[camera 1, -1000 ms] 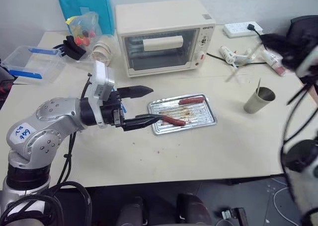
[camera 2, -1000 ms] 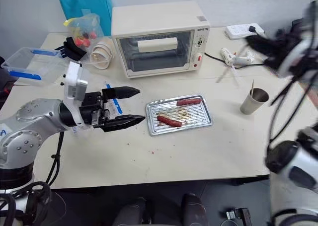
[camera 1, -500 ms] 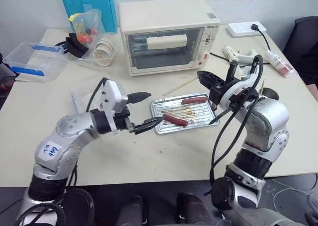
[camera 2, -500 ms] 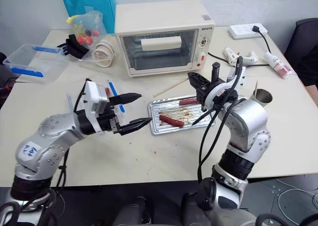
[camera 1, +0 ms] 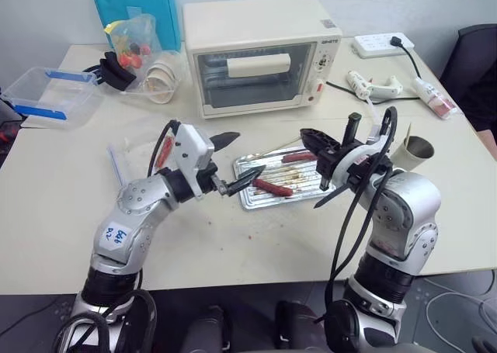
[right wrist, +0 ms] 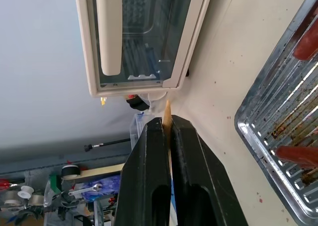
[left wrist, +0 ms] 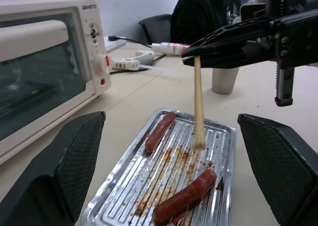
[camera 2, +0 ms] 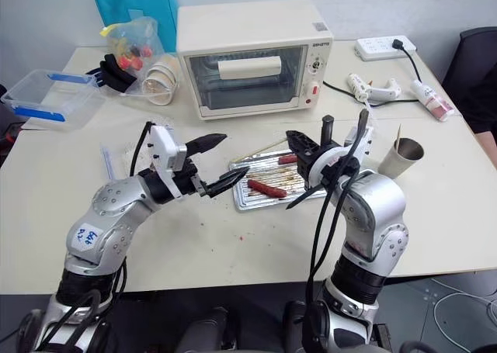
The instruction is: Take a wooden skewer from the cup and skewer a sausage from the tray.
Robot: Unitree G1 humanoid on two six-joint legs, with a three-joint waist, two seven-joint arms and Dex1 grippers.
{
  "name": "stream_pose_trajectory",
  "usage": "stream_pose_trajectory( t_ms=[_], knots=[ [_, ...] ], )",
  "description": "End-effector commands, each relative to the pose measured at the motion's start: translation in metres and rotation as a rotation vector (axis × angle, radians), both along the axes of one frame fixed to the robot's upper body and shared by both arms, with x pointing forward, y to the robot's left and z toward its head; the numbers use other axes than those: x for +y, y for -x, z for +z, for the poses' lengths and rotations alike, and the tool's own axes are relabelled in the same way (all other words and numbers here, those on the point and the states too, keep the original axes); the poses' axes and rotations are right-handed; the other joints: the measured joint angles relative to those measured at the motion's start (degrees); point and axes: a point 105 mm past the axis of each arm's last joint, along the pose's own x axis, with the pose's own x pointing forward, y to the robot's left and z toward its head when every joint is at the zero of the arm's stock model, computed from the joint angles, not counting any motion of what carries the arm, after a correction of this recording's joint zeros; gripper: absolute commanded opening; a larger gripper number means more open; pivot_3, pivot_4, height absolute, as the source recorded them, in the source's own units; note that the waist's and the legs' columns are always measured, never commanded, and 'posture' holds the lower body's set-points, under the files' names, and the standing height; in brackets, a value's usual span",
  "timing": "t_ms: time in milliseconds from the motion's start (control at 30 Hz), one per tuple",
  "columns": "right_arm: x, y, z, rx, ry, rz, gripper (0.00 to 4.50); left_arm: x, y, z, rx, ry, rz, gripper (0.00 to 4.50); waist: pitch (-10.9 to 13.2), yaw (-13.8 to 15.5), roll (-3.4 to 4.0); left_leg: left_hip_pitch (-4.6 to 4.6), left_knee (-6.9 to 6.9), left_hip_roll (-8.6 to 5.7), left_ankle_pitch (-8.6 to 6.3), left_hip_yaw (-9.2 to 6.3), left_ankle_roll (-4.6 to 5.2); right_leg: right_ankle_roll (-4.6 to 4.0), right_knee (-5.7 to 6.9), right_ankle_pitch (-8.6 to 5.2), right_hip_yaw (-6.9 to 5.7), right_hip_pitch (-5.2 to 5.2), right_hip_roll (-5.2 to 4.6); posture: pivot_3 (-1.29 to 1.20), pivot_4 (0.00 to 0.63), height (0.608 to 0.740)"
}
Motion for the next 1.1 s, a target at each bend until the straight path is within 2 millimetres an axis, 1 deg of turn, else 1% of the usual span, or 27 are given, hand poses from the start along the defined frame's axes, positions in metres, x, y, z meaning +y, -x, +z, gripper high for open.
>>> stream_pose_trajectory(
  t_ms=[33,100,200,533,633,767,1000,1100],
  knots=[
    [0.0067,0.0084,0.0105,-0.067,-0.01,0.032,0.02,-0.0121,0.0042,0.007,-0.047,-0.005,-0.054,4.5,0.0,-0.04,0.0,0.0,0.0,0.01,0.0,0.0,0.0,0.0,0.0,0.0,0.01,0.0,0.01,0.0,0.15,0.74],
    [0.0075,0.0083,0.011,-0.072,-0.01,0.036,0.02,-0.0144,0.0043,0.0063,-0.045,-0.006,-0.068,4.5,0.0,-0.05,0.0,0.0,0.0,0.01,0.0,0.0,0.0,0.0,0.0,0.0,0.0,0.0,0.01,0.0,0.15,0.74],
    [0.008,0.0076,0.0124,-0.078,-0.015,0.039,0.0,-0.0153,0.0052,0.0057,-0.047,-0.007,-0.083,3.99,0.0,-0.05,0.0,0.0,0.0,0.01,0.0,0.0,0.0,0.0,0.0,0.0,0.03,0.0,0.0,0.0,0.15,0.74],
    [0.0113,0.0086,0.017,-0.097,-0.028,0.048,0.0,-0.012,0.0034,0.008,-0.053,-0.008,-0.082,1.0,0.0,-0.04,0.0,0.0,0.0,0.01,0.0,-0.02,0.01,0.0,-0.01,0.0,0.12,0.0,-0.01,0.0,0.15,0.74],
    [0.0104,0.008,0.0143,-0.091,-0.021,0.047,0.0,-0.011,0.0033,0.0102,-0.059,-0.003,-0.078,0.1,0.0,-0.04,0.0,0.0,0.0,0.0,0.0,-0.02,0.01,0.0,-0.01,0.0,0.16,0.0,-0.02,0.0,0.15,0.74],
    [0.0074,0.0066,0.0094,-0.081,-0.01,0.042,0.0,-0.0099,0.0035,0.0134,-0.065,-0.003,-0.07,0.05,0.0,-0.01,0.0,-0.01,0.0,0.0,0.0,-0.02,0.01,0.0,-0.02,0.0,0.18,0.0,-0.02,0.0,0.15,0.74],
    [0.0063,0.0058,0.0072,-0.08,-0.003,0.042,0.0,-0.0088,0.0014,0.0131,-0.056,0.0,-0.056,0.05,0.0,-0.02,0.0,-0.01,0.0,0.01,0.0,-0.03,0.01,0.0,-0.02,0.0,0.19,0.0,-0.02,0.0,0.15,0.74],
    [0.006,0.0059,0.007,-0.081,0.0,0.041,0.0,-0.009,0.0014,0.0132,-0.053,0.002,-0.059,0.8,0.0,-0.01,0.0,-0.01,0.0,0.01,0.0,-0.03,0.01,0.0,-0.02,0.0,0.18,0.01,-0.02,0.0,0.15,0.74]
  ],
)
